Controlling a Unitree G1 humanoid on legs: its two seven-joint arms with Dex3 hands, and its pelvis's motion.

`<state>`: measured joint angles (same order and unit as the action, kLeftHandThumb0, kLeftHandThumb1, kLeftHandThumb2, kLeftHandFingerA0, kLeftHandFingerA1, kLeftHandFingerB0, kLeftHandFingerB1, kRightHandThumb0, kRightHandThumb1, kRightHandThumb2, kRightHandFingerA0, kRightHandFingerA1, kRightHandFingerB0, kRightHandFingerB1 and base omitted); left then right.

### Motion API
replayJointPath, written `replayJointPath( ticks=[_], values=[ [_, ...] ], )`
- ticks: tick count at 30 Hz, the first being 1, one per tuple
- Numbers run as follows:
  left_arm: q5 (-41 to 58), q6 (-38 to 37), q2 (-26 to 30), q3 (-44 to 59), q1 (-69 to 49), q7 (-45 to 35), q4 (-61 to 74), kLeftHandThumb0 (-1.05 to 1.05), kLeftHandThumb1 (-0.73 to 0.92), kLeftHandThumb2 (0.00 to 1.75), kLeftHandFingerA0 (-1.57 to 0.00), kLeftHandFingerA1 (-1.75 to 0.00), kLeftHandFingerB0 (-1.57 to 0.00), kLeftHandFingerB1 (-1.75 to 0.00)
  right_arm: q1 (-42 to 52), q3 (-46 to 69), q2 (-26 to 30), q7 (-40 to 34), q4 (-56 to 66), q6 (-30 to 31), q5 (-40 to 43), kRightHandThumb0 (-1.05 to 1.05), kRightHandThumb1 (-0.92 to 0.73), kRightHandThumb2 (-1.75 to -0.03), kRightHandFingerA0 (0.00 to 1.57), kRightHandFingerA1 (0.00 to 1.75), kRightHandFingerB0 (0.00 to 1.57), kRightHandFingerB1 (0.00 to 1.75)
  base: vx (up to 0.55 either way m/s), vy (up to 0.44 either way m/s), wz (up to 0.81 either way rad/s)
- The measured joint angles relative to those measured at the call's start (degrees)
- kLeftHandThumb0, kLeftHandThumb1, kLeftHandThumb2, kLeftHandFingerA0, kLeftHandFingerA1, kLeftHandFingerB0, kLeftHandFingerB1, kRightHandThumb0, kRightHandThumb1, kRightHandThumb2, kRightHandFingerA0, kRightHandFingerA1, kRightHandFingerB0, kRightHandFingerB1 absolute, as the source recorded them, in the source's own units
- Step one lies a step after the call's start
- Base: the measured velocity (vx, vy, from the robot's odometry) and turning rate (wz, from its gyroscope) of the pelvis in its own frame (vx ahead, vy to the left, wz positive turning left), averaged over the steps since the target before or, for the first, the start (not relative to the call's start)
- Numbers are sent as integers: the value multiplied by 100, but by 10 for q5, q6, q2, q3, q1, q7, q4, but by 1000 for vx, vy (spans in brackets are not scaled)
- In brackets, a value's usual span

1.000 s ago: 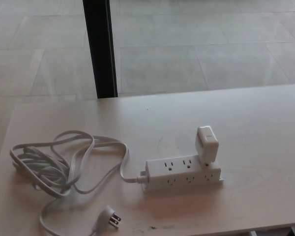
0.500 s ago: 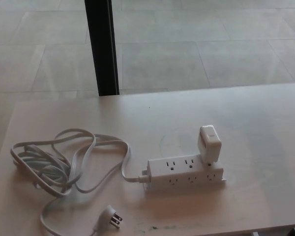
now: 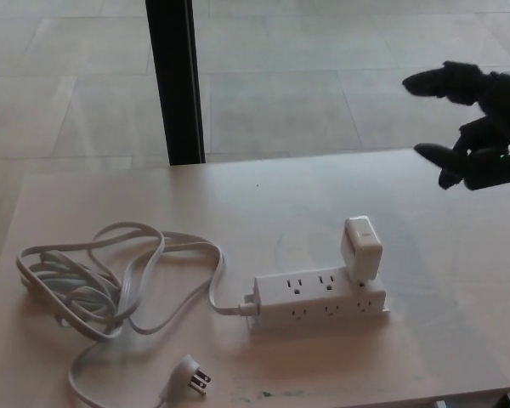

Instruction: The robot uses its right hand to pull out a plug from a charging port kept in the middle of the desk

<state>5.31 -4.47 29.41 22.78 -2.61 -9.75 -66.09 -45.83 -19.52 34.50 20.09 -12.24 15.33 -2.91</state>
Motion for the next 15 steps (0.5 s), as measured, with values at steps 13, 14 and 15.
replayJointPath(
  ticks=[13, 14, 15],
  values=[
    [0, 0, 0, -3, -1, -2, 2, -75, 92, 72, -69, -55, -43, -41, -57, -151, -10, 8, -65, -8, -106, -92, -78, -67, 75, 146, 11, 39, 0, 0, 0],
    [0, 0, 0, -4, -1, -2, 2, -75, 92, 69, -69, -55, -46, -43, -62, -159, -10, 8, -70, -11, -114, -93, -77, -65, 77, 133, 12, 39, 0, 0, 0],
    [0, 0, 0, -5, -1, -2, 2, -75, 92, 71, -69, -56, -44, -42, -67, -167, -10, 8, -75, -13, -123, -99, -64, -100, 86, 122, 9, 47, 0, 0, 0]
  ],
)
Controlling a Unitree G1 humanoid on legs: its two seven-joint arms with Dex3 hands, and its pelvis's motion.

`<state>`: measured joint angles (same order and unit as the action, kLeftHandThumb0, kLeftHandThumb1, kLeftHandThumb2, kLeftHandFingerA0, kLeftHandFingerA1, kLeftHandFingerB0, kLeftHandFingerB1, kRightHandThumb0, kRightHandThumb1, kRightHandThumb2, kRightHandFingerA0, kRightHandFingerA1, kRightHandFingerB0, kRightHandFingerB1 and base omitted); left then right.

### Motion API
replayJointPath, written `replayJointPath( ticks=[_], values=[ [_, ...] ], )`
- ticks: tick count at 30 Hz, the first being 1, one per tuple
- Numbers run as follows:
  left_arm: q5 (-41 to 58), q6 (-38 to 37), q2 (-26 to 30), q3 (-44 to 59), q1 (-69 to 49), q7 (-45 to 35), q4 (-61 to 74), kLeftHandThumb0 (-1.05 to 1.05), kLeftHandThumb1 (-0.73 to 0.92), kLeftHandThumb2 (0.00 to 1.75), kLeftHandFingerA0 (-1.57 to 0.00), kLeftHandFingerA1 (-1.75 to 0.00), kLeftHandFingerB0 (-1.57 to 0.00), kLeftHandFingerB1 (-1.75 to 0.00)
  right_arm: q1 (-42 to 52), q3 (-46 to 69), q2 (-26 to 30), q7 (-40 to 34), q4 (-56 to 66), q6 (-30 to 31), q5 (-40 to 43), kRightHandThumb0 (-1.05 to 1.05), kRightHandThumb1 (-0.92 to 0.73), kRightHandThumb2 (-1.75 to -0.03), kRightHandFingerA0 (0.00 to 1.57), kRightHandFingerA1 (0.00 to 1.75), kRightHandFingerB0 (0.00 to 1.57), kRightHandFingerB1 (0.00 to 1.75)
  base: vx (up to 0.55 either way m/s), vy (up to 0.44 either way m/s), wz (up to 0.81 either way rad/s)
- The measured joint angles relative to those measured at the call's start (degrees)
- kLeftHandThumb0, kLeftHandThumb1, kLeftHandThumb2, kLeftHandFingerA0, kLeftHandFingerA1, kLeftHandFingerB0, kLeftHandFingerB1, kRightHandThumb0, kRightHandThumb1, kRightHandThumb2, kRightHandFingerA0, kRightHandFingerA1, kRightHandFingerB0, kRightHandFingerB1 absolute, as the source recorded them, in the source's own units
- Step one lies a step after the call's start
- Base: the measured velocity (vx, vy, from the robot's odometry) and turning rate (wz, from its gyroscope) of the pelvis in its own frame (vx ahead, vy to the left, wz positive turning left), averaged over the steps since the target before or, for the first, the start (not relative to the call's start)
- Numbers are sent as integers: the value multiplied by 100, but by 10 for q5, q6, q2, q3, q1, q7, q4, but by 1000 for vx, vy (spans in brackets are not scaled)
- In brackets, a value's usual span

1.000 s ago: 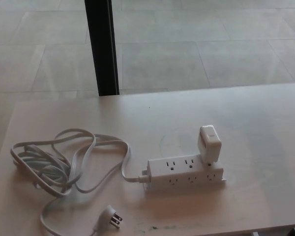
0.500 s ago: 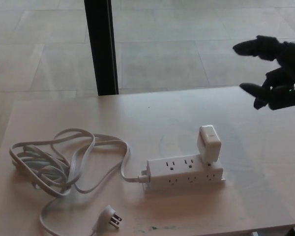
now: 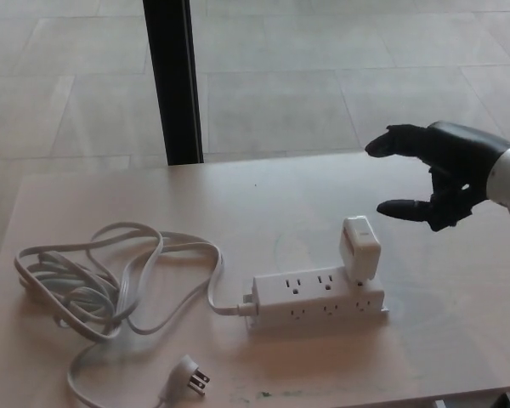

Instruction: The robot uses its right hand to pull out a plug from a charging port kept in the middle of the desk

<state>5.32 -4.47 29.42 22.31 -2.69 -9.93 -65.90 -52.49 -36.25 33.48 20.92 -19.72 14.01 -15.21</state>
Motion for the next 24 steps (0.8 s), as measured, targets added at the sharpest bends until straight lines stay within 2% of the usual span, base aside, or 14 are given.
replayJointPath(
  ticks=[1, 2, 3, 4, 9, 11, 12, 15, 16, 17, 19, 20, 21, 24],
  values=[
    [0, 0, 0, 0, 0, 0, 0, -70, 74, 111, -62, -66, -38, -55, -3, -7, -1, 0, -3, -2, -8, -97, -62, -100, 90, 129, 10, 45, 0, 0, 0],
    [0, 0, 0, -1, 0, 0, 0, -70, 74, 111, -62, -66, -38, -55, -6, -14, -2, 0, -6, -4, -14, -97, -62, -100, 90, 129, 10, 45, 0, 0, 0],
    [0, 0, 0, -1, 0, 0, 0, -75, 92, 69, -69, -56, -45, -42, -9, -20, -4, 0, -9, -5, -22, -94, -61, -99, 92, 135, 12, 44, 0, 0, 0],
    [0, 0, 0, -2, 0, 0, 0, -75, 92, 69, -69, -55, -45, -42, -12, -26, -7, 0, -12, -7, -30, -92, -76, -63, 85, 157, 17, 32, 0, 0, 0],
    [0, 0, 3, -5, 1, 0, -1, -76, 92, 69, -71, -55, -47, -43, -16, -51, -28, -1, -30, -22, -69, -90, -74, -66, 80, 156, 14, 34, 0, 0, 0],
    [0, 0, 5, -7, 1, 0, -1, -76, 92, 69, -71, -54, -48, -43, -15, -58, -37, -1, -38, -29, -86, -91, -75, -65, 80, 141, 13, 32, 0, 0, 0],
    [0, 0, 7, -8, 2, 0, -1, -77, 92, 70, -75, -59, -48, -45, -14, -60, -40, -1, -41, -32, -93, -89, -75, -64, 69, 120, 14, 31, 0, 0, 0],
    [0, 0, 11, -10, 2, 0, 1, -75, 92, 69, -74, -57, -48, -44, 0, -63, -49, -1, -49, -42, -114, -89, -75, -64, 71, 122, 14, 32, 0, 0, 0],
    [0, 0, 12, -11, 2, 0, 2, -74, 92, 68, -73, -57, -48, -44, 5, -63, -53, -1, -51, -45, -121, -93, -60, -97, 81, 126, 8, 43, 0, 0, 0],
    [1, 0, 13, -11, 2, 0, 2, -74, 92, 70, -69, -53, -47, -41, 8, -62, -56, -1, -53, -47, -126, -91, -75, -63, 76, 155, 11, 35, 0, 0, 0],
    [1, 0, 14, -11, 3, 0, 2, -74, 92, 70, -71, -54, -46, -40, 14, -62, -63, -3, -58, -54, -139, -92, -76, -63, 74, 159, 10, 36, 0, 0, 0],
    [1, 0, 14, -11, 3, 0, 2, -74, 92, 69, -71, -54, -46, -41, 17, -62, -64, -3, -60, -59, -144, -84, -55, -102, 81, 128, 0, 44, 0, 0, 0],
    [1, 0, 14, -12, 3, 0, 2, -75, 92, 69, -70, -53, -47, -42, 19, -61, -66, -3, -61, -62, -148, -91, -70, -67, 77, 167, 10, 37, 0, 0, 0],
    [1, 0, 14, -13, 5, 0, 0, -74, 92, 71, -71, -55, -45, -43, 24, -57, -69, -3, -66, -68, -158, -92, -73, -62, 79, 160, 11, 35, 0, 0, 0]
  ],
)
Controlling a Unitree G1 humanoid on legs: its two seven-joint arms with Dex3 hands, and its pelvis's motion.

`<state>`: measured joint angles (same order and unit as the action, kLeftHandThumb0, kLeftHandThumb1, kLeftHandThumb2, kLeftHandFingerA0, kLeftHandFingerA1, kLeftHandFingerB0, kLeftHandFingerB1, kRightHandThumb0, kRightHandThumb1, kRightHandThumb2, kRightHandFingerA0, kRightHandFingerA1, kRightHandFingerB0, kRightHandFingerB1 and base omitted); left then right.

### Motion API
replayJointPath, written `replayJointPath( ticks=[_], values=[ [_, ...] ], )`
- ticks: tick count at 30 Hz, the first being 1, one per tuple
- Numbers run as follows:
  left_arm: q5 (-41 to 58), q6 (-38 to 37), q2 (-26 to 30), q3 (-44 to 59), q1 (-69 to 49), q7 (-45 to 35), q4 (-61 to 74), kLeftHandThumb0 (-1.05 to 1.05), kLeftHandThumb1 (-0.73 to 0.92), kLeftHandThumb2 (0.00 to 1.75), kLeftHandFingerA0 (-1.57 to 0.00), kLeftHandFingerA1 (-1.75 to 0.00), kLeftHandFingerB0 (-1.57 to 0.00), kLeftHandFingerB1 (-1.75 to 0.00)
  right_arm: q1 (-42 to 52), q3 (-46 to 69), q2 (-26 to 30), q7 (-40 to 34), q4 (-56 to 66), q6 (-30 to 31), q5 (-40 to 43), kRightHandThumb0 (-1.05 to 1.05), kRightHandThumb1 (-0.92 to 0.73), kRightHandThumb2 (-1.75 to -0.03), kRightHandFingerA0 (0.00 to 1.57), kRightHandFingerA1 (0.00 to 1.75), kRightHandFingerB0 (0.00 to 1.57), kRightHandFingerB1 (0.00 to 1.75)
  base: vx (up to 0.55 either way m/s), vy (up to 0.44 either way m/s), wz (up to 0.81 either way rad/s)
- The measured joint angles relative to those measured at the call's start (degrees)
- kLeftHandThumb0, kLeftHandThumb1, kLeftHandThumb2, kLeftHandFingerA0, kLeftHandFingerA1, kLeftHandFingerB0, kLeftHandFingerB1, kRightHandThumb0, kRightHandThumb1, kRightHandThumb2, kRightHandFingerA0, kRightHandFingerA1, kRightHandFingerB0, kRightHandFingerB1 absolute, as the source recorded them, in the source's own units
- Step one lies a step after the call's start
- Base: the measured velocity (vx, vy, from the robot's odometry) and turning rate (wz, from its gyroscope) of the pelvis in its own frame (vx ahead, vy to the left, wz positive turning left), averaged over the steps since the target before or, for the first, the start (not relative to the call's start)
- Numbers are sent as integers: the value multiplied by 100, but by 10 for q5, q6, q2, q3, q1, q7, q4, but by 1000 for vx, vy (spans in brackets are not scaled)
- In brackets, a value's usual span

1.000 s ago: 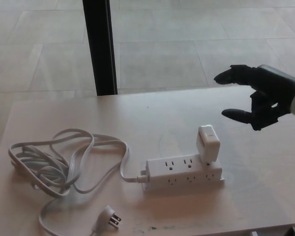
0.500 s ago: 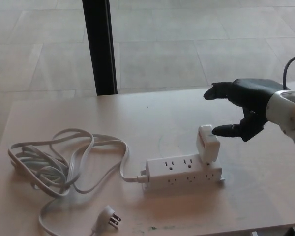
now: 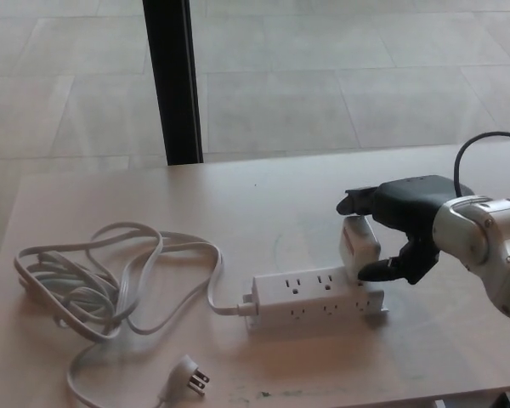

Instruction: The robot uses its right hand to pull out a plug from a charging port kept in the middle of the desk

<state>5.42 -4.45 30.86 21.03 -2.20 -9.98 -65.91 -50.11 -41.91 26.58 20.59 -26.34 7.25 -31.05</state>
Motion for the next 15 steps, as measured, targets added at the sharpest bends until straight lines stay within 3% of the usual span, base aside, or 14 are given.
replayJointPath(
  ticks=[7, 8, 9, 12, 13, 14, 15],
  values=[
    [0, 0, 3, -3, 0, 0, 6, -75, 92, 72, -70, -53, -47, -42, 7, 20, -9, 0, -8, -13, -17, -90, -71, -62, 74, 155, 16, 35, 0, 0, 0],
    [0, 0, 3, -4, 0, 0, 7, -70, 76, 112, -62, -64, -40, -55, 7, 21, -10, 1, -9, -14, -19, -88, -69, -61, 78, 155, 20, 34, 0, 0, 0],
    [0, 0, 4, -4, 0, 0, 7, -74, 92, 71, -70, -54, -46, -43, 7, 23, -12, 1, -9, -15, -22, -85, -68, -61, 76, 154, 22, 34, 0, 0, 0],
    [0, 0, 4, -4, 0, 0, 9, -75, 92, 72, -70, -53, -45, -42, 7, 28, -16, 1, -9, -23, -27, -71, -64, -64, 76, 157, 29, 37, 0, 0, 0],
    [0, 0, 4, -4, 0, 0, 10, -75, 92, 71, -70, -53, -45, -41, 8, 30, -17, 0, -9, -26, -28, -74, -56, -95, 85, 128, 27, 50, 0, 0, 0],
    [0, 0, 4, -4, 0, 0, 10, -71, 76, 112, -63, -64, -41, -55, 10, 32, -19, -2, -10, -29, -30, -49, -67, -64, 81, 146, 48, 44, 0, 0, 0],
    [1, 0, 4, -4, 0, 0, 10, -71, 76, 112, -63, -64, -41, -55, 11, 38, -21, -5, -12, -36, -30, -49, -67, -64, 81, 146, 48, 44, 0, 0, 0]
  ],
)
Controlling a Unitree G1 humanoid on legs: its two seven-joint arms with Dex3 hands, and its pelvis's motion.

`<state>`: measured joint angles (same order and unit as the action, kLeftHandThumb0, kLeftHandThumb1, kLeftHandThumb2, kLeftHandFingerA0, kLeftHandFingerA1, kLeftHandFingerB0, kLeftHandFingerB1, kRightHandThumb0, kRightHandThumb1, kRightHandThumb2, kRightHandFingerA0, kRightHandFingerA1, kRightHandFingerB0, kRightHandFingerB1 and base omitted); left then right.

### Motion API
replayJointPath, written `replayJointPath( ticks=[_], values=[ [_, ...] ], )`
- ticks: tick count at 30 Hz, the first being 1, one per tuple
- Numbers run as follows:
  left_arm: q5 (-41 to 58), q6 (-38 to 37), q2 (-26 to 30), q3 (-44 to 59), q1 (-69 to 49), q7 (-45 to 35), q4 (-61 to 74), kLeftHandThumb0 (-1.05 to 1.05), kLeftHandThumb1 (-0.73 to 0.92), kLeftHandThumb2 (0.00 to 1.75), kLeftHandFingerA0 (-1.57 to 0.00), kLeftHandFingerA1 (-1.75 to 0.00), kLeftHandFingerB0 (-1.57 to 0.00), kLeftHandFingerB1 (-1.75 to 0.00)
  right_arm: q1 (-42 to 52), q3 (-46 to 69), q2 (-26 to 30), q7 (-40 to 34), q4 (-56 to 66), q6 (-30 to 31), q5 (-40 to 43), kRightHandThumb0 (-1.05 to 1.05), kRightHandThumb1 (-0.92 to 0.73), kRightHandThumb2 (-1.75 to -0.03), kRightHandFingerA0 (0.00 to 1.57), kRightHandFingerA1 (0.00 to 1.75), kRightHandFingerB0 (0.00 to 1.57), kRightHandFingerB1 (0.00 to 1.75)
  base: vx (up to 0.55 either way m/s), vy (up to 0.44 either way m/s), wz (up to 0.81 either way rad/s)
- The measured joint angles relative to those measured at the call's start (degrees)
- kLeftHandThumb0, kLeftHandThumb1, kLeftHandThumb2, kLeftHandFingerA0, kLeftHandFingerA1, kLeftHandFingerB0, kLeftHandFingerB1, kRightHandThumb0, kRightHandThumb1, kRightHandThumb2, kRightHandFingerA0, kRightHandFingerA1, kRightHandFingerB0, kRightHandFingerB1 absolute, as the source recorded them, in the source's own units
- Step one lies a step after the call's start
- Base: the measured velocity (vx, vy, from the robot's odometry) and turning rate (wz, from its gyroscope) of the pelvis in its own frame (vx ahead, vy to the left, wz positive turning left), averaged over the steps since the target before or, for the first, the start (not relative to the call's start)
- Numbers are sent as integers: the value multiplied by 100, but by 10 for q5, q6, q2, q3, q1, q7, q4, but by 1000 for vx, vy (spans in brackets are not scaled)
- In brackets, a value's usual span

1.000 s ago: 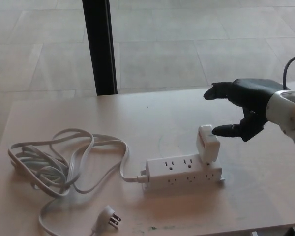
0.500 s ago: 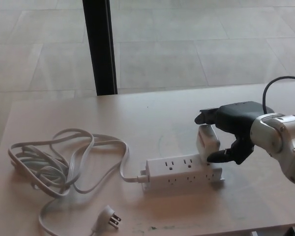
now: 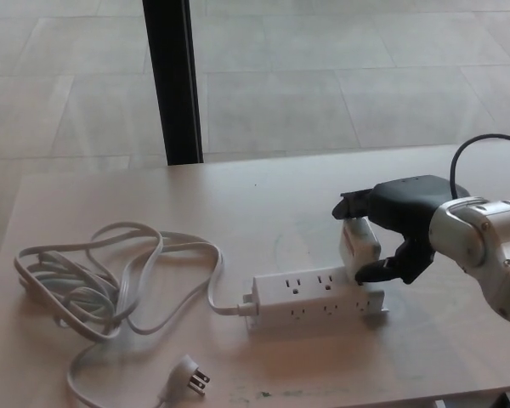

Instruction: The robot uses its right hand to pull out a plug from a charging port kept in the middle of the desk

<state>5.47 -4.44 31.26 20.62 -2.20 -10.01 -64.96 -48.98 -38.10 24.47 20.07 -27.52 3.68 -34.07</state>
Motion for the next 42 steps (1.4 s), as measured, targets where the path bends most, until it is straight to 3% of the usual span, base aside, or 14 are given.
replayJointPath(
  ticks=[2, 6, 15, 16, 18, 20, 21, 23, 25, 26, 31, 38, 40, 42],
  values=[
    [0, 0, 0, 0, 0, 0, -1, -76, 92, 74, -70, -53, -46, -43, 3, 10, -3, -8, -3, -11, -1, -28, -66, -71, 91, 163, 83, 59, 0, 0, 0],
    [0, 0, 1, 0, 0, 0, 1, -78, 92, 76, -69, -54, -44, -43, 17, 36, -15, -32, -5, -33, 0, -24, -59, -75, 90, 162, 99, 70, 0, 0, 0],
    [2, 0, 1, 0, -3, 0, 5, -81, 92, 80, -69, -55, -42, -43, 24, 48, -17, -53, -10, -59, -16, -29, -52, -91, 94, 166, 93, 93, 0, 0, 0],
    [2, 0, 1, 0, -3, 0, 5, -74, 78, 115, -62, -63, -40, -55, 26, 50, -17, -56, -11, -63, -17, -27, -51, -95, 94, 166, 95, 94, 0, 0, 0],
    [3, 0, 1, 0, -2, 0, 5, -75, 79, 116, -61, -63, -40, -54, 28, 52, -17, -60, -13, -68, -17, -26, -46, -107, 92, 162, 100, 89, 0, 0, 0],
    [3, 0, 1, 0, -4, 0, 8, -75, 79, 116, -62, -63, -40, -54, 32, 55, -16, -66, -17, -74, -18, -27, -47, -109, 92, 163, 101, 89, 0, 0, 0],
    [3, 0, 1, 0, -5, 0, 11, -83, 92, 80, -65, -52, -43, -42, 34, 58, -16, -67, -18, -75, -18, -27, -49, -98, 93, 164, 100, 83, 0, 0, 0],
    [3, 0, 1, -1, -7, 0, 14, -74, 79, 117, -62, -63, -40, -54, 36, 62, -16, -71, -21, -79, -18, -27, -50, -90, 94, 168, 101, 77, 0, 0, 0],
    [3, 0, 1, -1, -8, 0, 17, -75, 80, 117, -61, -61, -40, -53, 38, 64, -16, -72, -21, -79, -18, -26, -47, -97, 95, 166, 103, 77, 0, 0, 0],
    [3, 0, 1, -1, -8, 0, 17, -82, 92, 81, -63, -51, -41, -42, 39, 65, -16, -73, -22, -80, -18, -28, -48, -96, 95, 165, 102, 78, 0, 0, 0],
    [2, -1, 1, -3, -9, -2, 15, -81, 92, 82, -62, -50, -40, -41, 48, 75, -16, -80, -22, -82, -18, -30, -50, -88, 95, 164, 96, 80, 0, 0, 0],
    [3, -1, 1, -4, -14, -6, 22, -81, 92, 83, -62, -51, -41, -42, 63, 79, -26, -127, -31, -92, -20, -23, -40, -105, 95, 175, 75, 165, 0, 0, 0],
    [3, -1, 1, -4, -15, -6, 24, -75, 81, 118, -58, -61, -39, -53, 68, 80, -29, -144, -34, -100, -22, -26, -42, -111, 94, 175, 72, 175, 0, 0, 0],
    [3, -1, 1, -4, -15, -6, 23, -82, 92, 82, -65, -51, -43, -42, 72, 80, -31, -160, -37, -108, -25, -26, -45, -101, 95, 175, 70, 174, 0, 0, 0]
  ],
)
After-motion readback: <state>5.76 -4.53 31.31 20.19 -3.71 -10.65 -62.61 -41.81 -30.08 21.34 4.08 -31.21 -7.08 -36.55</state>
